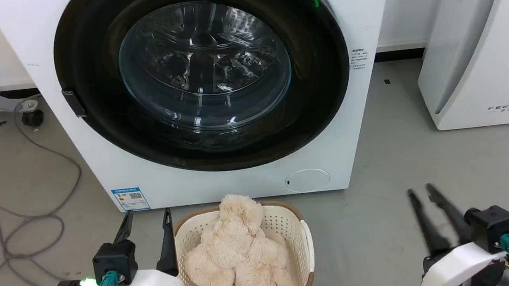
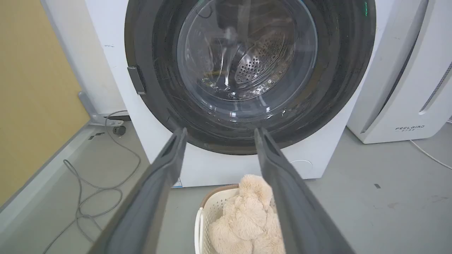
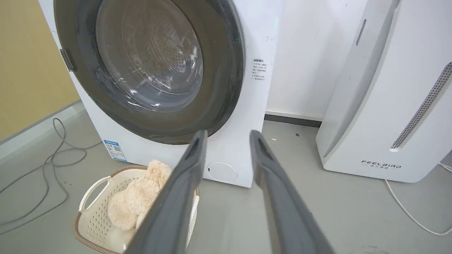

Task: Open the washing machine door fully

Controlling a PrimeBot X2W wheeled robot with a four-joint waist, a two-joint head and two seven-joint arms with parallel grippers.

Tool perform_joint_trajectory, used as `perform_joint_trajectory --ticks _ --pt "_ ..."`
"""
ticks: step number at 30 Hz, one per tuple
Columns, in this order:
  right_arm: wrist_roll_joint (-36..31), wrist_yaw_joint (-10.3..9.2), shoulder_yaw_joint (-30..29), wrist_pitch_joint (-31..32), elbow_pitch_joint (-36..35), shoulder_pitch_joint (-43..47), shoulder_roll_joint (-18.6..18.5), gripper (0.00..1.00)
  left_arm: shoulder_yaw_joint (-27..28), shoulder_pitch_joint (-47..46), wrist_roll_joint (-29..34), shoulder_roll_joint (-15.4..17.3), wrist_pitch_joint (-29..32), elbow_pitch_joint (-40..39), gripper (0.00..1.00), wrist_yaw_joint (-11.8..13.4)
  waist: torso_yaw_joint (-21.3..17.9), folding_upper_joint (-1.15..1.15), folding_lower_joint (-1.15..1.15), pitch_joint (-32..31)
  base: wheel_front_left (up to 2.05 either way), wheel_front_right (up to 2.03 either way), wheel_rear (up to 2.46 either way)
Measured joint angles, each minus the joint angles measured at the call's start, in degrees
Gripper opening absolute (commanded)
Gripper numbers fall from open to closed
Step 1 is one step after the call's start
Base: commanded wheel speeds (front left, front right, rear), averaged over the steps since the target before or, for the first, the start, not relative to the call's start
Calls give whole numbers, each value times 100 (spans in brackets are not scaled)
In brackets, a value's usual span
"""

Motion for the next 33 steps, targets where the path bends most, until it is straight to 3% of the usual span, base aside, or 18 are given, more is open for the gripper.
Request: perform_joint_trajectory --ticks 11,18,33 --pt "310 0 -1 -140 43 47 0 0 -83 -4 -116 0 -145 85 100 7 42 0 0 -9 0 0 0" --pt "1168 -1 -13 -218 35 121 -1 0 -134 -20 -193 1 -213 122 100 7 70 0 0 -9 0 0 0" --pt "3686 -1 -32 -402 112 -190 0 0 -216 -149 -308 21 -402 178 100 -1 138 0 0 166 0 0 0"
